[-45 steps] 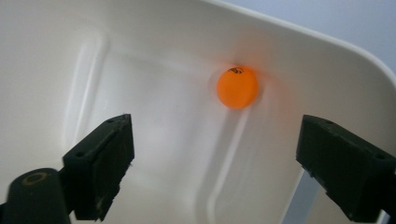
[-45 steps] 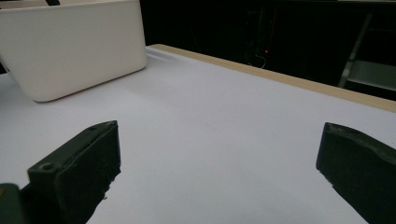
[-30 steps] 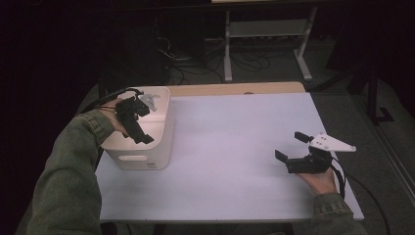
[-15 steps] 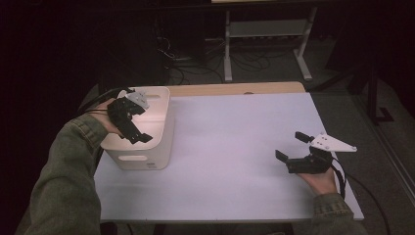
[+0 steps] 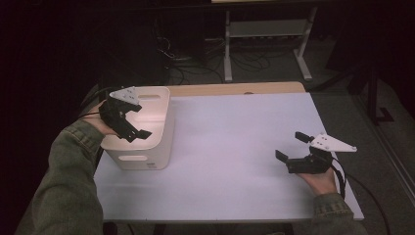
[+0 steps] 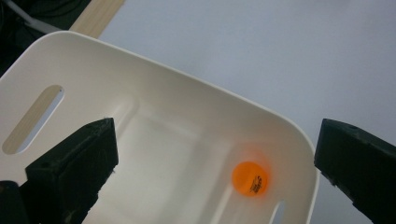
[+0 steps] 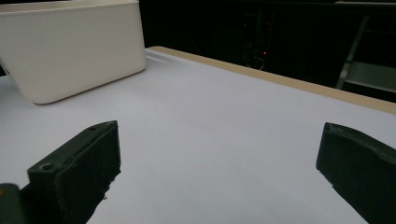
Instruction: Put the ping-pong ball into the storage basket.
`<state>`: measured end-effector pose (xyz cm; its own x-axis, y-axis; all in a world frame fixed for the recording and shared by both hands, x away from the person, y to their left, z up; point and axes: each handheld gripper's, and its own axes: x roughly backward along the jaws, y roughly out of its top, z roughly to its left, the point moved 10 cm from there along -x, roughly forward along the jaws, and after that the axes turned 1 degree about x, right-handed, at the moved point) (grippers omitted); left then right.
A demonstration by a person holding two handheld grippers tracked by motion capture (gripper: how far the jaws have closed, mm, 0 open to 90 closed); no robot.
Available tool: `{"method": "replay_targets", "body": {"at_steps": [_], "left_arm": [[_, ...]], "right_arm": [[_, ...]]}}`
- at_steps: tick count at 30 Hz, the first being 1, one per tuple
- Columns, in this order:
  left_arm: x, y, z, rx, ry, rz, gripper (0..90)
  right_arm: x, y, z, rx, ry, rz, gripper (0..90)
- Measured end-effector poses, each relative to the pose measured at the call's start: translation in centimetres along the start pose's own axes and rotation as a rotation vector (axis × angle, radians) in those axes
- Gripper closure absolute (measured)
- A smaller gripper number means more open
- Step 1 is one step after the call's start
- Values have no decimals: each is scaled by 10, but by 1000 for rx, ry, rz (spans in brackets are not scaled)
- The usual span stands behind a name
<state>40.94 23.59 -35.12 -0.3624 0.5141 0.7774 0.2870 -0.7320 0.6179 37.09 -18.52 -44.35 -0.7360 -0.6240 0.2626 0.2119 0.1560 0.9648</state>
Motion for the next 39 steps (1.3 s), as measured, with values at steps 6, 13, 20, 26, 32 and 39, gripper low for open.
{"method": "replay_targets", "body": {"at_steps": [6,13,20,26,32,39], "left_arm": [[2,0,-2,11,7,-42,0],[5,0,-4,34,10,-88,0],[5,-3,-6,42,17,-121,0],[6,-4,-7,59,37,-158,0],[8,-7,-10,74,51,-200,0],[6,-11,-10,108,69,-240,0]], "right_arm": [[0,0,0,-1,1,1,0],[0,0,0,-4,0,1,0],[0,0,1,-5,0,0,0],[0,0,0,-5,-1,1,0],[0,0,1,-3,0,2,0],[0,0,1,0,-1,1,0]]}}
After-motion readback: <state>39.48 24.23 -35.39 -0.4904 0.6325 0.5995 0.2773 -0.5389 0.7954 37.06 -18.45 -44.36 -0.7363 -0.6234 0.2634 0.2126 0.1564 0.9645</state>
